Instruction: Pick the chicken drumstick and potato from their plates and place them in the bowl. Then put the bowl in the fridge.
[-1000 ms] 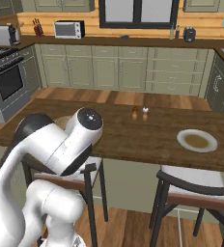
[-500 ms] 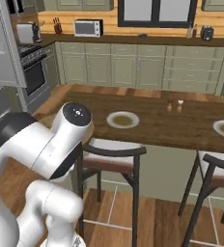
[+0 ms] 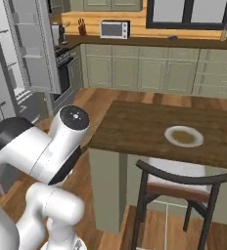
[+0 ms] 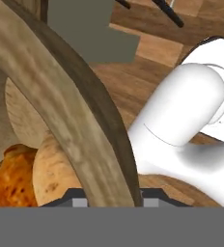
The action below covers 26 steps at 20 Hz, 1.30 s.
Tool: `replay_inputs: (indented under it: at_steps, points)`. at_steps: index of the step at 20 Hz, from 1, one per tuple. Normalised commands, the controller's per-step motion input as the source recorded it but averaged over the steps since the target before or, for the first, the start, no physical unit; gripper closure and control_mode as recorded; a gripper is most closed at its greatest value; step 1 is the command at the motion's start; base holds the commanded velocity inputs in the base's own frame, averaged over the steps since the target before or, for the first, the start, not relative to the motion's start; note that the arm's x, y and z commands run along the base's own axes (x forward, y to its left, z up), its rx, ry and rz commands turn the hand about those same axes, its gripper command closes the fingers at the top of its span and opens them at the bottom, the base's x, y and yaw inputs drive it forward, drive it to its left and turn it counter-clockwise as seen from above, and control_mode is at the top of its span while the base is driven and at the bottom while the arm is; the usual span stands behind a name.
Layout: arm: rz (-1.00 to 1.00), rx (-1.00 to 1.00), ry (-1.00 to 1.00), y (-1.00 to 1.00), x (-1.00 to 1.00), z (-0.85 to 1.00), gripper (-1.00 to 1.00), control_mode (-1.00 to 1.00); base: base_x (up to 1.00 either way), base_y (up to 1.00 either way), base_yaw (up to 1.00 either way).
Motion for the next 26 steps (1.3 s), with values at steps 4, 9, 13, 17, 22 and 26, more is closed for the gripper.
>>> replay_inputs:
  at_steps: [4, 9, 13, 17, 22, 26]
  points:
    - [0.0, 0.0, 0.0, 0.0, 0.0, 0.0, 1.0, 1.0, 0.97, 0.89, 0.0]
    - [0.0, 0.0, 0.0, 0.0, 0.0, 0.0, 1.0, 1.0, 0.85, 0.98, -0.05]
    - [0.0, 0.0, 0.0, 0.0, 0.0, 0.0, 1.0, 1.0, 0.98, 0.11, -0.09]
    - [0.0, 0.0, 0.0, 0.0, 0.0, 0.0, 1.0, 1.0, 0.99, -0.03, -0.07]
    - [0.0, 0.0, 0.0, 0.0, 0.0, 0.0, 1.0, 1.0, 1.0, 0.14, -0.02]
    - [0.0, 0.0, 0.0, 0.0, 0.0, 0.0, 1.0, 1.0, 0.8, 0.03, 0.15]
